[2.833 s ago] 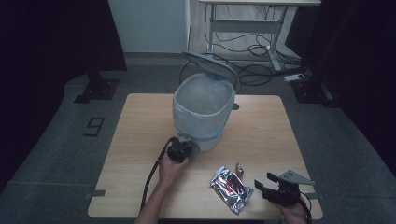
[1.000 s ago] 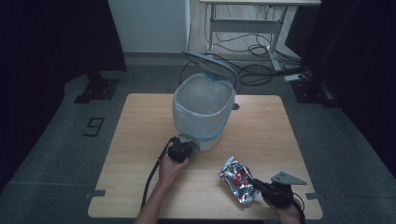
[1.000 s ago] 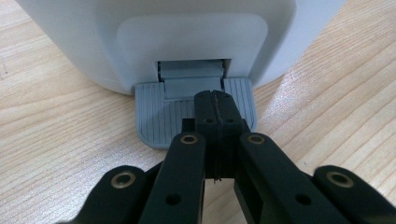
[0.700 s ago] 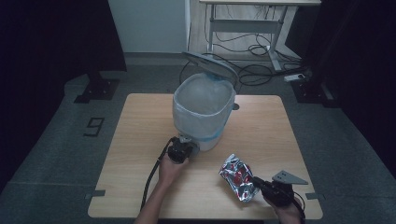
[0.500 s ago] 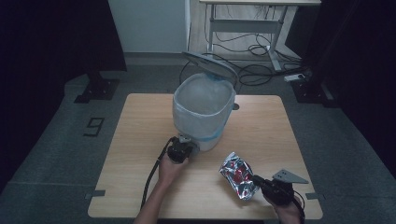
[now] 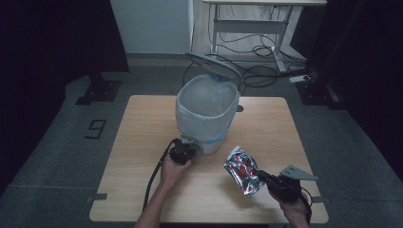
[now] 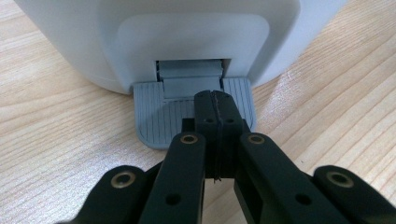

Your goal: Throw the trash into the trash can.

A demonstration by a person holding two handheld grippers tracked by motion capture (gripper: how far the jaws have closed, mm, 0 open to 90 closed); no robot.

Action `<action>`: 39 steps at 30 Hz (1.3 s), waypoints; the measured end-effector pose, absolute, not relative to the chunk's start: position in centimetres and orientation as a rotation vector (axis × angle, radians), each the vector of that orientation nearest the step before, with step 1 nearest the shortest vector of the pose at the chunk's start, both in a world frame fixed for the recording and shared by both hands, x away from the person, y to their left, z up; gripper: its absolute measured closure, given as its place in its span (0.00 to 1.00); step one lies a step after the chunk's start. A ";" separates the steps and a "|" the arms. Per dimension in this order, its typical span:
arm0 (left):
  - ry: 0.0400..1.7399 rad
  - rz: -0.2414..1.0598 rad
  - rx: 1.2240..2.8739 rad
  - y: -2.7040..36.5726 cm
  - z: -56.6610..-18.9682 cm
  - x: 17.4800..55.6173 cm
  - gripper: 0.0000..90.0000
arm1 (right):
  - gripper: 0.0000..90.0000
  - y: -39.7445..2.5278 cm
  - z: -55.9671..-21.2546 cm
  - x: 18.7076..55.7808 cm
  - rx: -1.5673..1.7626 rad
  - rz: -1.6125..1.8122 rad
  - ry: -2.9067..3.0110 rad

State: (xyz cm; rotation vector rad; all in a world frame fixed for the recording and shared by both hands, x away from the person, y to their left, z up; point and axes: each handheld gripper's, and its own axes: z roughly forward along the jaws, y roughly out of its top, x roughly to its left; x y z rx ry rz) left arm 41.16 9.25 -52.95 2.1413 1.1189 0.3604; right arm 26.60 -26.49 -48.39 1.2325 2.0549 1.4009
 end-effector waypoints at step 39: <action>1.118 0.393 2.136 9.1 -53.1 40.8 1.00 | 0.96 -26.2 -40.1 28.0 1.100 1.500 1.999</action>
